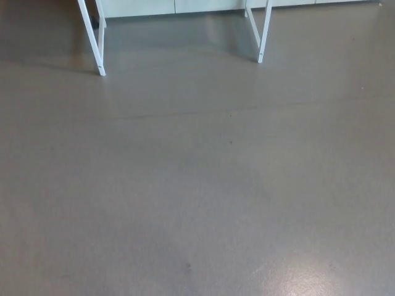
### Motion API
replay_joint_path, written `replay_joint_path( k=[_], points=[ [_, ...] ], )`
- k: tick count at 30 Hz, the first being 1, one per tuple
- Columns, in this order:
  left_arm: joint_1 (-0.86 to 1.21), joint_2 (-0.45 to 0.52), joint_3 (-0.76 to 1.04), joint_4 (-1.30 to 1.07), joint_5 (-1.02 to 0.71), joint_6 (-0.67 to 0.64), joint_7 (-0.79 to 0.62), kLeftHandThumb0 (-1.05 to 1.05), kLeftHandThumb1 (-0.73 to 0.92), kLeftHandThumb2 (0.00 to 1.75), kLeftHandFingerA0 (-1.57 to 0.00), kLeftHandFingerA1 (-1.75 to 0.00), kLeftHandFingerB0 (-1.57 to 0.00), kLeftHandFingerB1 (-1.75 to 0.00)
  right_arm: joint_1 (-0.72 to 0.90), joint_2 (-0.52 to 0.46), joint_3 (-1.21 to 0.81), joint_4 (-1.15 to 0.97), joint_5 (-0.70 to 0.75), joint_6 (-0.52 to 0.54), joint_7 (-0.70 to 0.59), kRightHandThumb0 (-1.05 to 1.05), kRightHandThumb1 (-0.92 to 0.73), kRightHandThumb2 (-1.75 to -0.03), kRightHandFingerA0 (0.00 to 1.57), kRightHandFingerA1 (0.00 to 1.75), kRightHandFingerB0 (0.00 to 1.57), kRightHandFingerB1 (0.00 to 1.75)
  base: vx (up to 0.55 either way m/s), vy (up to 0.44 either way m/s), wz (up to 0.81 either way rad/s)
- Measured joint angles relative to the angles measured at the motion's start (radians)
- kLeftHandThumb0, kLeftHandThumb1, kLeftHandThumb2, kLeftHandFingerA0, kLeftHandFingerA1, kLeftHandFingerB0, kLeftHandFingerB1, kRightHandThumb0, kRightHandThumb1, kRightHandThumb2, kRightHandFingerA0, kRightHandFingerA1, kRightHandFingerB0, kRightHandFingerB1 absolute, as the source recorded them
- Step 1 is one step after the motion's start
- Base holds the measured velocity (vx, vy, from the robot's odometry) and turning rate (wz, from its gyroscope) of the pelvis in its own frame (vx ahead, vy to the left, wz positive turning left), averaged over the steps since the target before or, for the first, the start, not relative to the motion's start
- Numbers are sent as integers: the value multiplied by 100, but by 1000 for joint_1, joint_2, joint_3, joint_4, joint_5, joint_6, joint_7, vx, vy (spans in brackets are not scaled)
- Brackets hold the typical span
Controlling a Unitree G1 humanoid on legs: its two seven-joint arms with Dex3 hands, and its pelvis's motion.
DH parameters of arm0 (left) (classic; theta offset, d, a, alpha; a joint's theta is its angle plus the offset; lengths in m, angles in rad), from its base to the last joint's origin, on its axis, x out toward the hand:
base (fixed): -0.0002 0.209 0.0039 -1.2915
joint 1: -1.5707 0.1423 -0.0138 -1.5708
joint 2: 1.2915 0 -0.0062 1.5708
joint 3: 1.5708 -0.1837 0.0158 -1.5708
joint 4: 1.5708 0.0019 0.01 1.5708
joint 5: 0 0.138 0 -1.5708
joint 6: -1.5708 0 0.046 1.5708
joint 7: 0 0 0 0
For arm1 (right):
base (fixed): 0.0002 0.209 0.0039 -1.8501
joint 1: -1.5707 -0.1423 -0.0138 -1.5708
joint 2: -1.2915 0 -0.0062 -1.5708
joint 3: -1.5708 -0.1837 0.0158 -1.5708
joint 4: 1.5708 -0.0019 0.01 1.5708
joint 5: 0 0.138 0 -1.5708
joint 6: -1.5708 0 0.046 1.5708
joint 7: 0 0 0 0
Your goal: The robot walks towards a desk on which a file tray is kept in the middle and a toilet paper roll is kept on its right. The robot uses its right hand to hook on finger in the gap of the roll and grabs it, lifts it and places it on the tray.
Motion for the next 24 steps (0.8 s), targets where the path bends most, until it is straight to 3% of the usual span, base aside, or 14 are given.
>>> replay_joint_path(
  k=[1,3,5,6,7,8,15,16,17,18,19,20,21,24],
  points=[
    [-2,0,1,2,-1,5,-2,-69,67,107,-62,-105,-55,-91,0,0,-2,1,3,-7,5,-94,8,-102,5,93,0,93,0,0,0],
    [1,0,7,-15,-4,19,-5,-69,69,109,-61,-101,-47,-78,0,0,-1,6,6,-19,16,-92,5,-103,3,91,0,91,0,0,0],
    [5,0,10,-40,-7,33,-9,-64,66,108,-46,-85,-33,-68,0,0,-2,9,8,-27,23,-96,11,-101,7,97,0,94,0,0,0],
    [7,0,12,-53,-9,38,-12,-67,87,64,-36,-102,-29,-69,2,0,-8,10,11,-33,23,-95,9,-101,6,96,0,93,0,0,0],
    [8,1,12,-62,-10,44,-14,-69,70,110,-59,-100,-48,-85,4,1,-14,12,14,-38,24,-93,10,-100,6,95,0,92,0,0,0],
    [9,2,11,-69,-11,50,-17,-68,86,64,-30,-78,-22,-58,6,1,-20,13,17,-43,26,-91,11,-98,2,90,0,90,0,0,0],
    [0,16,2,-110,-11,129,-24,-70,67,96,-45,-79,-19,-57,12,14,-50,32,31,-67,36,-92,8,-100,5,92,0,90,22,2,5],
    [-5,20,2,-114,-11,134,-24,-68,85,64,-53,-104,-20,-55,14,16,-50,33,32,-68,39,-96,11,-99,5,95,0,93,-129,-7,29],
    [-12,22,2,-117,-11,137,-24,-71,68,95,-49,-86,-18,-58,14,16,-50,34,33,-68,40,-93,10,-99,7,94,0,91,-138,-4,10],
    [-15,22,2,-118,-13,140,-26,-69,86,65,-52,-118,-17,-57,15,15,-55,33,36,-70,44,-93,11,-98,6,93,0,91,-137,8,-11],
    [-11,21,1,-121,-13,145,-28,-74,70,107,-68,-113,-31,-68,16,14,-59,32,38,-72,46,-93,12,-98,6,94,0,91,0,0,0],
    [-7,21,1,-126,-14,152,-31,-74,70,107,-68,-113,-31,-68,19,14,-62,32,41,-73,48,-93,12,-98,6,94,0,91,0,0,0],
    [-6,21,1,-130,-14,157,-32,-74,87,65,-30,-131,-21,-83,19,14,-62,33,42,-73,48,-87,14,-96,15,96,6,92,0,0,0],
    [-7,21,7,-131,-22,178,-45,-77,90,64,-26,-108,-17,-85,20,14,-61,33,45,-73,49,-87,14,-95,14,96,6,92,112,99,-9]
  ],
)
